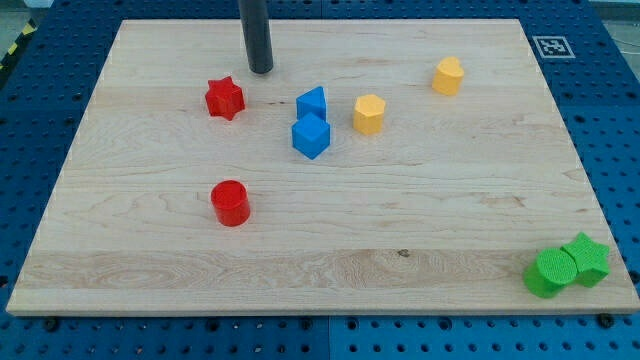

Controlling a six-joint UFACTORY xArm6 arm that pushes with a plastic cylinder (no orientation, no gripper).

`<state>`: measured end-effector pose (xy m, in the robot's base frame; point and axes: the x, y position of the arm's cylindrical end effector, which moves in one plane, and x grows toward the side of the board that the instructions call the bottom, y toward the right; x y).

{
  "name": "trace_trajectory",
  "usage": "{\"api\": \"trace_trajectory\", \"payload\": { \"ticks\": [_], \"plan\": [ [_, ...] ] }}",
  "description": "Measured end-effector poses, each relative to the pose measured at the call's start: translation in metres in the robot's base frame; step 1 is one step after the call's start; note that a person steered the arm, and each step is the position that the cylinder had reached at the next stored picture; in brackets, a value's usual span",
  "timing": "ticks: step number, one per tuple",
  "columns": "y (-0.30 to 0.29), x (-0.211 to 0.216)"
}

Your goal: Move the blue triangle slightly along with blue cube to downwards

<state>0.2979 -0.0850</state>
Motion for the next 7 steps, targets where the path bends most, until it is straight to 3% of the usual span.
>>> {"api": "trace_trajectory", "payload": {
  "ticks": [2,4,7],
  "plan": [
    [0.017,0.038],
    [0.079,0.041],
    [0.099,0.108]
  ]
}}
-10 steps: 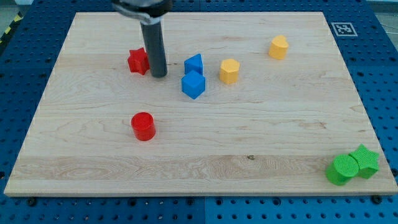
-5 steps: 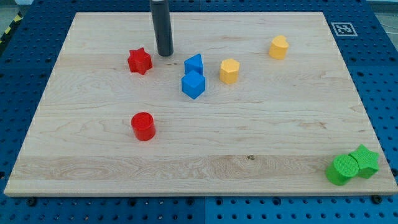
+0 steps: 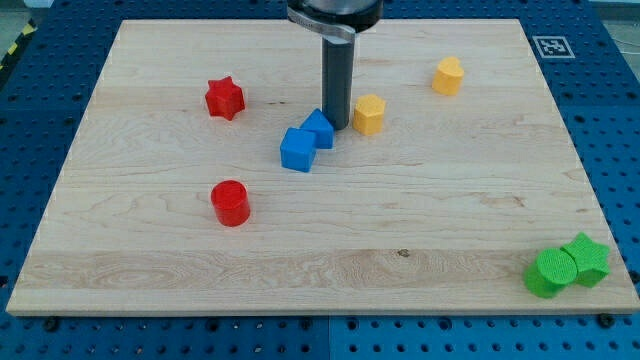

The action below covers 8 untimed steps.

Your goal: Move the blue triangle slightly along with blue cube to downwards

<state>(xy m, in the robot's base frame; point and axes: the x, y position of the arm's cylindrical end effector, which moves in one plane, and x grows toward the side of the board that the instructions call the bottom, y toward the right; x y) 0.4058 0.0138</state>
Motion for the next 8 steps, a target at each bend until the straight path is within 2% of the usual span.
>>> {"api": "trace_trajectory", "payload": {
  "ticks": [2,3,5,8],
  "plan": [
    [0.000,0.006],
    [0.000,-0.006],
    [0.002,-0.058],
    [-0.032,-0.039]
  ]
}}
